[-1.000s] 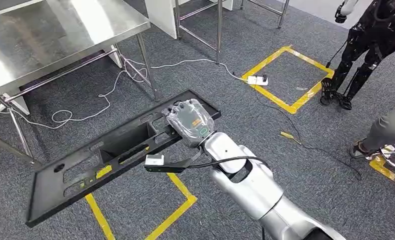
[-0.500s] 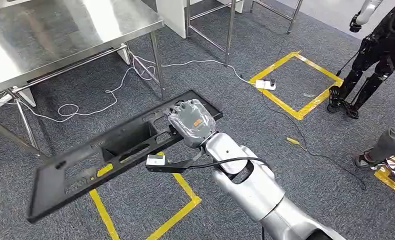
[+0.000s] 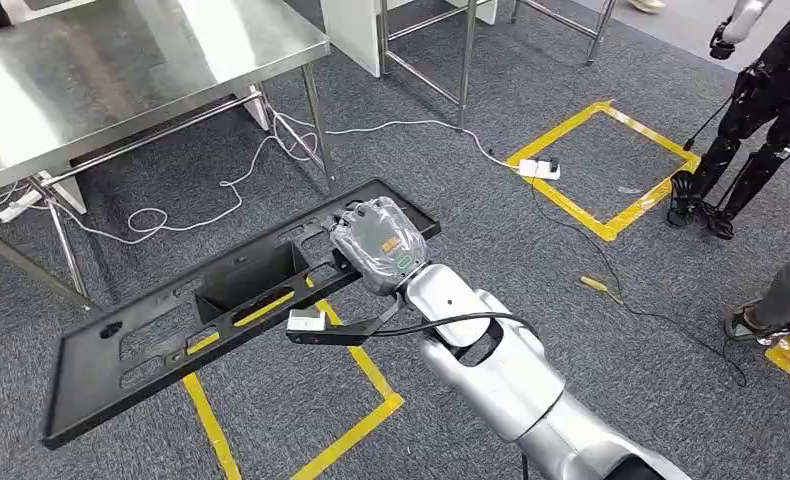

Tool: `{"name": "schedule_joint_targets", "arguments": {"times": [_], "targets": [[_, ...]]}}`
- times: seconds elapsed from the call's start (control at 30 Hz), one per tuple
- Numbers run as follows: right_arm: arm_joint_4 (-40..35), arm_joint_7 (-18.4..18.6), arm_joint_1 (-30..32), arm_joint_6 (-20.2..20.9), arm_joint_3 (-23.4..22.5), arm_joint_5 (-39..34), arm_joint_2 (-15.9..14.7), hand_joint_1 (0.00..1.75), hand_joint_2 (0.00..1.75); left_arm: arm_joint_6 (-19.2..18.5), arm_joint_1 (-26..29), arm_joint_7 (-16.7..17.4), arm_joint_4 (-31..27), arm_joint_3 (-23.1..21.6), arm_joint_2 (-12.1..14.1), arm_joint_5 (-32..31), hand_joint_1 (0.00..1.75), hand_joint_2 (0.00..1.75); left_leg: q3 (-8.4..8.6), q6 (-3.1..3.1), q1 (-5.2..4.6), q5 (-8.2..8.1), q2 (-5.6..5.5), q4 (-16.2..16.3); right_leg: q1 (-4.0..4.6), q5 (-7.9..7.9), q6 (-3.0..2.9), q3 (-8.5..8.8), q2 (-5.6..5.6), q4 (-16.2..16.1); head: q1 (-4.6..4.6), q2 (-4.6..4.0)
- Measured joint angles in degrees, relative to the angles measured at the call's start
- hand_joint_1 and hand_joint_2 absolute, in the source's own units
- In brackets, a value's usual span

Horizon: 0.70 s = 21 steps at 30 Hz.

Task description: Take the parts from the cabinet and place them on the table.

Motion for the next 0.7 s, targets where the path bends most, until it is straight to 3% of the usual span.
{"name": "schedule_joint_targets", "arguments": {"times": [0.03,0.07,0.1,0.23,0.27,0.3,0.37,0.4,0.43,0.47,0.5,0.57,0.6,0.63,0.67,0.7], "targets": [[0.00,0.00,-0.02,0.00,0.02,0.00,0.06,1.75,1.75,0.02,-0.01,0.00,0.00,0.00,0.02,0.00,0.00,1.75,3.41,0.24,0.00,3.67,0.32,-6.84,0.00,-0.02,0.03,0.16,-0.20,0.00,-0.02,0.00],[0.00,0.00,-0.07,0.00,0.00,-0.02,0.15,1.75,1.75,0.02,-0.02,0.00,0.00,0.00,0.07,-0.04,0.00,1.75,6.42,0.54,-0.06,6.04,1.20,-12.42,0.01,-0.15,0.22,0.32,-0.25,-0.01,-0.02,0.00],[-0.02,0.06,-0.15,0.00,0.00,0.00,0.26,1.75,1.75,0.02,-0.14,0.00,0.00,0.00,0.09,-0.07,0.00,1.75,7.80,0.70,-0.63,5.45,2.47,-15.24,0.42,-0.21,0.35,0.37,-0.38,-0.03,0.02,0.00],[-0.02,0.09,-0.26,-0.02,0.00,0.22,0.28,1.75,1.75,0.00,-0.22,0.04,0.00,0.00,0.04,-0.33,0.00,1.75,7.67,2.09,-1.21,5.68,0.98,-15.60,0.54,-0.20,1.54,0.71,-1.33,-0.75,-0.04,0.00],[-0.07,0.20,-0.25,-0.02,-0.02,0.35,0.28,1.75,1.75,0.00,-0.19,0.04,-0.02,-0.02,0.04,-0.37,0.00,1.75,8.61,2.69,-0.46,6.52,0.60,-16.92,0.70,-0.65,1.82,0.28,-1.04,-0.08,0.20,0.00],[-0.11,0.22,-0.35,-0.04,-0.02,0.39,0.28,1.75,1.75,0.00,-0.26,0.04,-0.02,-0.02,-0.18,-0.44,0.00,1.75,8.77,3.02,-0.71,6.70,0.48,-17.09,0.75,-1.72,1.55,-0.42,-0.46,1.59,0.39,0.00],[-0.15,0.24,-0.31,-0.02,-0.02,0.39,0.04,1.75,1.75,-0.02,-0.43,0.04,-0.02,-0.02,-0.20,-0.48,0.00,1.75,8.64,3.39,-0.78,6.74,-0.34,-17.04,0.69,-5.73,0.54,-4.88,0.26,10.82,0.48,0.00],[-0.15,0.26,-0.14,-0.04,-0.02,0.46,-0.15,1.75,1.75,-0.02,-0.42,0.04,0.00,-0.02,-0.20,-0.50,0.00,1.75,8.51,3.44,-0.80,6.72,-0.80,-17.02,0.71,-7.42,0.37,-7.39,0.40,15.59,0.48,0.00],[-0.15,0.28,0.05,-0.04,0.00,0.66,-0.33,1.75,1.75,-0.02,-0.41,0.07,0.00,-0.02,-0.20,-0.57,0.00,1.75,8.45,3.44,-0.83,6.73,-1.40,-17.01,0.72,-8.16,0.63,-9.13,0.52,18.75,0.55,0.00],[-0.15,0.33,0.14,-0.04,0.00,0.94,-0.46,1.75,1.75,-0.04,-0.40,0.13,-0.02,-0.02,-0.20,-0.59,0.00,1.75,8.46,3.43,-0.86,6.73,-2.02,-16.98,0.71,-7.63,1.02,-9.26,0.59,18.58,0.50,0.00],[-0.15,0.35,0.18,-0.04,0.00,1.12,-0.57,1.75,1.75,-0.09,-0.39,0.15,0.00,-0.02,-0.24,-0.63,0.00,1.75,8.47,3.40,-0.87,6.73,-2.56,-16.90,0.72,-6.29,1.53,-8.00,0.66,16.00,0.52,0.00],[-0.15,0.41,0.16,-0.09,0.00,1.38,-0.63,1.75,1.75,-0.09,-0.42,0.17,0.00,-0.02,-0.44,-0.68,0.00,1.75,8.47,3.20,-0.86,6.62,-3.96,-16.64,0.53,-1.94,2.47,-2.55,1.82,4.81,0.55,0.00],[-0.15,0.44,0.14,-0.11,0.00,1.49,-0.63,1.75,1.75,-0.09,-0.43,0.17,0.00,-0.02,-0.52,-0.72,0.00,1.75,8.23,2.94,-0.85,6.48,-4.53,-16.33,0.20,-0.72,2.46,-0.44,4.54,0.38,0.63,0.00],[-0.20,0.48,0.12,-0.13,0.00,1.57,-0.61,1.75,1.75,-0.09,-0.47,0.17,0.00,-0.02,-0.55,-0.77,0.00,1.75,7.73,2.49,-1.43,6.14,-5.13,-15.50,0.06,-0.28,1.79,0.05,4.71,-0.04,0.46,0.00],[-0.20,0.54,0.18,-0.20,0.00,1.71,-0.70,1.75,1.75,-0.09,-0.42,0.17,0.00,-0.02,-0.55,-0.83,0.00,1.75,7.52,2.32,-1.18,6.15,-5.43,-15.60,0.09,-0.29,1.54,-0.08,3.82,0.16,0.37,0.00],[-0.20,0.61,0.14,-0.22,0.00,1.90,-0.70,1.75,1.75,-0.09,-0.31,0.17,0.00,-0.02,-0.55,-0.92,0.00,1.75,7.42,1.94,-0.90,6.26,-5.91,-15.71,0.41,-0.33,1.23,-0.10,3.62,0.18,0.35,0.00]]}}
